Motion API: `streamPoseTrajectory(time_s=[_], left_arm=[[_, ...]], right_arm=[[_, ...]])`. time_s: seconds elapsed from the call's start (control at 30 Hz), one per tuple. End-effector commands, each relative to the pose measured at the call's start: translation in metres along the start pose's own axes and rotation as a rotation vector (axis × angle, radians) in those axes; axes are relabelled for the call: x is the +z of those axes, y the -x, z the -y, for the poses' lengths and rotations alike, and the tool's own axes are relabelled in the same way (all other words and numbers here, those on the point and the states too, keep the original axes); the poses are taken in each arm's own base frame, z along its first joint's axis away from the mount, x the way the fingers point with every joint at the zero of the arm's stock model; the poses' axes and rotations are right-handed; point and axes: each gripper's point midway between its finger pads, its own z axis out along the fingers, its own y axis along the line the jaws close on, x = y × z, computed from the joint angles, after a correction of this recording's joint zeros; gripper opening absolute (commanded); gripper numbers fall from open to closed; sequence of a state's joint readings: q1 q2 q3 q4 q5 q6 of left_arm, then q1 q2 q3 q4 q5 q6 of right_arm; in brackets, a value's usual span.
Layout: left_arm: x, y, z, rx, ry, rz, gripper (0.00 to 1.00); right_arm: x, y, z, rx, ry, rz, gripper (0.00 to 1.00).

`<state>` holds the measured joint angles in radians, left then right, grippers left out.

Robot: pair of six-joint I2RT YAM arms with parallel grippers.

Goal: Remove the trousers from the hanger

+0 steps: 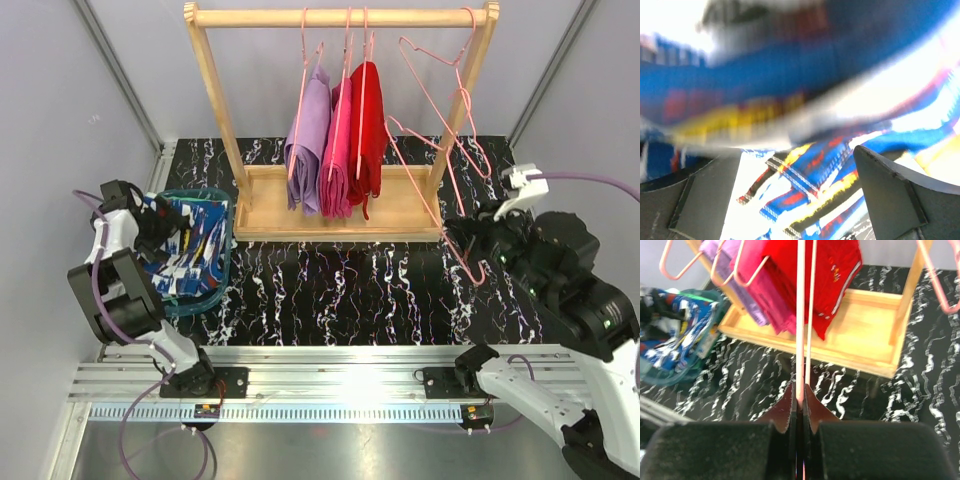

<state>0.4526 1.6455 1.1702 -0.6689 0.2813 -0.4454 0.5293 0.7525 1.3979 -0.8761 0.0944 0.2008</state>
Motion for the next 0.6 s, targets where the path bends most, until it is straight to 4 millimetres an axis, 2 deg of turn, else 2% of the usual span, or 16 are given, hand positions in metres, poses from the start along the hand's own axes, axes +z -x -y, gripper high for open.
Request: streamPoseTrajectory(time_s=[0.0,0.03,0.07,0.13,0.17,0.2,0.23,0.27,0.3,0.33,0.37,0.4,0.43,0.47,0.5,0.57], left_arm=[[-0.056,0.005,0.024,0.04,-0.048,0.11,0.99],[-0.069,0.01,0.026,0.046,-0.041,0.154,0.99],[-0.097,0.021,0.03,0.063,-0.037,0.249,0.99],[-0.126,0.022,0.028,0.068,0.003,0.322,0.99],[-0.153,0.021,0.031,0.089,-0.004,0.384,0.99],[-0.168,0.019,0.033,0.106,-0.005,0.425,0.99],[-0.181,0.018,0.03,0.116,0.015,0.467,0.99],[-0.192,0.011,0.035,0.153,0.005,0.491,0.99],[-0.217,0.0,0.039,0.18,-0.013,0.55,0.99],[-0.228,-0.005,0.037,0.192,0.001,0.585,0.99],[-0.235,-0.019,0.045,0.241,-0.041,0.59,0.99],[-0.253,-0.031,0.048,0.269,-0.08,0.634,0.99],[-0.263,-0.037,0.045,0.282,-0.083,0.663,0.99],[-0.268,-0.047,0.045,0.308,-0.099,0.666,0.99],[-0.284,-0.056,0.045,0.324,-0.126,0.707,0.99],[-0.294,-0.072,0.048,0.366,-0.174,0.714,0.99]], right_arm=[[0.009,0.043,0.004,-0.045,-0.05,0.112,0.0],[0.016,0.049,0.004,-0.057,-0.063,0.112,0.0],[0.02,0.056,0.008,-0.06,-0.091,0.128,0.0],[0.032,0.067,0.013,-0.069,-0.139,0.139,0.0],[0.036,0.075,0.014,-0.067,-0.158,0.157,0.0],[0.049,0.075,0.017,-0.077,-0.182,0.14,0.0],[0.05,0.086,0.021,-0.081,-0.219,0.165,0.0],[0.054,0.093,0.022,-0.083,-0.233,0.177,0.0],[0.069,0.093,0.022,-0.095,-0.242,0.16,0.0],[0.071,0.105,0.022,-0.097,-0.258,0.184,0.0],[0.077,0.112,0.021,-0.098,-0.26,0.196,0.0],[0.095,0.11,0.02,-0.111,-0.268,0.171,0.0],[0.095,0.123,0.018,-0.111,-0.268,0.194,0.0],[0.1,0.128,0.017,-0.115,-0.271,0.198,0.0],[0.114,0.126,0.017,-0.124,-0.281,0.181,0.0],[0.117,0.141,0.024,-0.123,-0.317,0.212,0.0]])
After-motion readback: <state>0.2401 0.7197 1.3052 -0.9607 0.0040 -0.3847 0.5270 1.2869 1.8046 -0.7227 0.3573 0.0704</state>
